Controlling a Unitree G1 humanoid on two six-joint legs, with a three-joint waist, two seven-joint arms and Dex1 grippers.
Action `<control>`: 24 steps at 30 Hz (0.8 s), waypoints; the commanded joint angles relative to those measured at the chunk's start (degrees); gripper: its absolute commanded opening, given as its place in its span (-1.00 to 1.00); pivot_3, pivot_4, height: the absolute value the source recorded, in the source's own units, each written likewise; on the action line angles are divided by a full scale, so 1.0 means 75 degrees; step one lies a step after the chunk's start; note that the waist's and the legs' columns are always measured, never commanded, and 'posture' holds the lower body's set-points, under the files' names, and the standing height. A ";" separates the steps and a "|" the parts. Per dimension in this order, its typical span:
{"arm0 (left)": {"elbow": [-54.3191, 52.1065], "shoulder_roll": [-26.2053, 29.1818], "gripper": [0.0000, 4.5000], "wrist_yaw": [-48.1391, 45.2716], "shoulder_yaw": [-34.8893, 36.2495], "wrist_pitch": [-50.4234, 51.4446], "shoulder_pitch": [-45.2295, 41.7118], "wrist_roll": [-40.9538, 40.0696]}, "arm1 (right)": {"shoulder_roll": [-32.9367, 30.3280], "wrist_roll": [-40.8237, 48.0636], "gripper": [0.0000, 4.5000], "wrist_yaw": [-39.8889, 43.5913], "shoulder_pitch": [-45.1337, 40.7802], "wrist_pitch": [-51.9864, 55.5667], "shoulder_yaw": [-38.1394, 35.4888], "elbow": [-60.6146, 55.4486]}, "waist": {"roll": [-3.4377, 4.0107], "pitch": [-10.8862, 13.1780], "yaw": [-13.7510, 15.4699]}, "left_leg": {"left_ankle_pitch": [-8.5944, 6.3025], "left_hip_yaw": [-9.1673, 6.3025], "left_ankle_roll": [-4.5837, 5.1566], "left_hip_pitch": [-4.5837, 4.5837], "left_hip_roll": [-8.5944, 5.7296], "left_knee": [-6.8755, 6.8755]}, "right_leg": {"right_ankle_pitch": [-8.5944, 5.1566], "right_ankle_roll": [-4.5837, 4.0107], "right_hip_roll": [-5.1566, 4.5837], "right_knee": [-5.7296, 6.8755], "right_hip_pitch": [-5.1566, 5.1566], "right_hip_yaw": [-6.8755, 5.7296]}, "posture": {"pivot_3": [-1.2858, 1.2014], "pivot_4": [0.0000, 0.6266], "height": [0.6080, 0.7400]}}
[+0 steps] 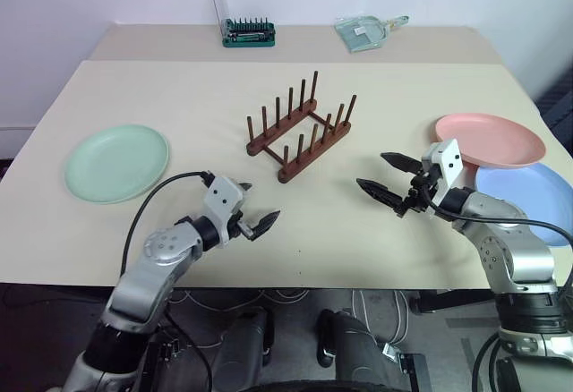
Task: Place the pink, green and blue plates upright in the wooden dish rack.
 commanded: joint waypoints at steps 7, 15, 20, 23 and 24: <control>0.2580 -0.0684 1.00 -0.0731 -0.0174 -0.1079 -0.1616 0.0298 | 0.0502 0.0497 0.95 -0.0744 0.0943 0.0235 -0.0032 -0.1562 | -0.0004 0.0000 -0.0020 | -0.0001 0.0004 0.0000 0.0002 -0.0001 0.0003 | 0.0005 0.0010 0.0000 -0.0001 0.0005 -0.0003 | 0.03 -0.52 1.00; 0.4142 -0.1142 1.00 -0.1335 -0.0449 -0.1665 -0.2585 0.0649 | 0.0707 0.0411 0.95 -0.0856 0.0666 0.0108 0.0313 -0.1378 | -0.0003 -0.0001 0.0026 | 0.0006 0.0003 0.0012 0.0007 0.0000 0.0011 | 0.0008 0.0008 0.0001 0.0001 0.0014 -0.0009 | 0.03 -0.52 1.00; 0.4433 -0.1497 0.89 -0.1330 -0.0502 -0.1723 -0.2704 0.0806 | 0.0768 0.0401 0.98 -0.0837 0.0615 0.0096 0.0495 -0.1364 | -0.0004 -0.0002 0.0014 | 0.0003 0.0003 0.0026 0.0008 0.0000 0.0012 | 0.0016 0.0022 0.0001 -0.0011 0.0023 -0.0010 | 0.03 -0.52 1.00; 0.4320 -0.1641 0.39 -0.1291 -0.0500 -0.1695 -0.2575 0.0868 | 0.0783 0.0407 1.00 -0.0880 0.0564 0.0136 0.0553 -0.1399 | -0.0003 -0.0002 0.0012 | 0.0004 0.0003 0.0028 0.0012 0.0000 0.0013 | 0.0016 0.0023 0.0001 -0.0010 0.0028 -0.0011 | 0.03 -0.52 1.00; 0.4265 -0.1670 0.16 -0.1295 -0.0484 -0.1681 -0.2526 0.0871 | 0.0777 0.0411 1.00 -0.0879 0.0543 0.0139 0.0554 -0.1384 | -0.0003 -0.0002 0.0014 | 0.0004 0.0003 0.0028 0.0013 0.0000 0.0014 | 0.0016 0.0023 0.0001 -0.0010 0.0029 -0.0011 | 0.03 -0.52 1.00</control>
